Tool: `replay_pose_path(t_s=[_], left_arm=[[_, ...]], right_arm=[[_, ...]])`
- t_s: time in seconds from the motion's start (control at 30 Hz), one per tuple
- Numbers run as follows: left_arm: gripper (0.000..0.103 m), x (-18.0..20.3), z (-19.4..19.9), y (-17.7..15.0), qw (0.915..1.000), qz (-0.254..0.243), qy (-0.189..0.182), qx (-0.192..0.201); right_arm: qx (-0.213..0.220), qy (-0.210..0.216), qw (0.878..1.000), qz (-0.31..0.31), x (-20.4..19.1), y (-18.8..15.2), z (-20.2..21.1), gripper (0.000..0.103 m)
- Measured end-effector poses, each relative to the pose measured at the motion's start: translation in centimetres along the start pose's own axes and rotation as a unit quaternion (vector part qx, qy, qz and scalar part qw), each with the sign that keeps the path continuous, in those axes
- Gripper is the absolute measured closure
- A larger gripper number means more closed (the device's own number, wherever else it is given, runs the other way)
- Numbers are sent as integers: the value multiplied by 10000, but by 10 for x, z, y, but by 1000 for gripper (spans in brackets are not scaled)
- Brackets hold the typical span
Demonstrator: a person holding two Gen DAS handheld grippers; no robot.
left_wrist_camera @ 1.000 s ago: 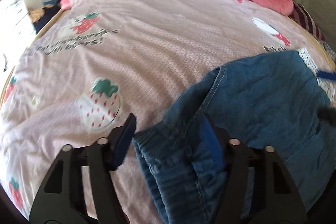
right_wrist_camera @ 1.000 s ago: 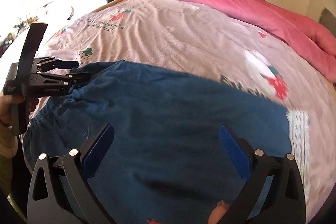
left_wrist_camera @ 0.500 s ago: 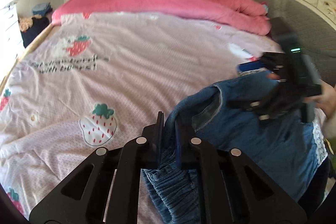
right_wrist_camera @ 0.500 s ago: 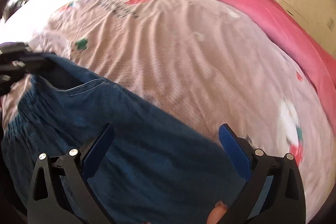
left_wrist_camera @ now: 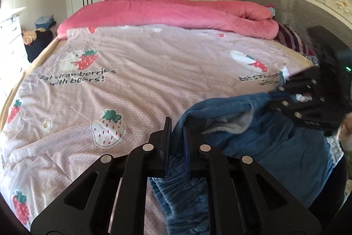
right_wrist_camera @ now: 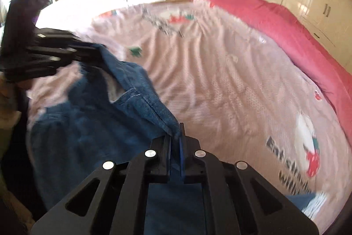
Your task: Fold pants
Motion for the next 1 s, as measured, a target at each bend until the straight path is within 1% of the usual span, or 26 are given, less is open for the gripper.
replay_pose_path(t_s=[0.1, 0.17, 0.23, 0.3, 0.37, 0.43, 0.53, 0.6, 0.7, 0.8, 0.87, 0.97, 1.0], left_arm=[[99, 13, 20, -7, 9997, -45, -119, 195], [99, 19, 34, -16, 9993, -62, -194, 302], [99, 25, 52, -25, 9986, -108, -217, 462], [99, 31, 68, -36, 9976, -184, -190, 643], [99, 34, 81, -55, 9969, -329, -39, 713], [99, 33, 87, -71, 9970, -381, 43, 667], [98, 28, 91, -95, 9976, -466, 169, 475], [98, 26, 92, -109, 9982, -481, 191, 293], [98, 23, 92, -129, 9986, -463, 239, 76], [95, 20, 93, -146, 9985, -459, 285, -68], [95, 20, 92, -153, 9984, -453, 325, -134], [93, 18, 95, -157, 9980, -444, 403, -199], [92, 17, 96, -156, 9979, -423, 435, -208]], right_arm=[[249, -103, 9996, -98, -28, -10, 30, 98], [369, -38, 9990, -264, -50, -18, 48, 98], [482, -46, 9985, -249, -68, -24, 59, 98], [508, 14, 9983, -278, -86, -30, 63, 98], [522, 110, 9981, -306, -106, -37, 64, 98], [471, 183, 9983, -299, -123, -47, 64, 98], [368, 329, 9981, -359, -146, -57, 61, 98], [296, 405, 9978, -439, -155, -64, 59, 95], [230, 452, 9973, -536, -162, -73, 54, 95], [61, 501, 9970, -587, -170, -84, 45, 94], [-38, 531, 9967, -620, -174, -89, 40, 93], [-40, 521, 9964, -668, -178, -92, 39, 92], [-1, 575, 9957, -720, -180, -91, 40, 89]])
Point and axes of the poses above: each gripper's, at about its wrist camera, not at the fingertips, and z roughly against the way its jaws point, x to its right, y to its top, the point moved 6 cm from there along -z, roughly the way its jaws point, and after that the axes turned 13 degrees about z, right-handed, at the moved point
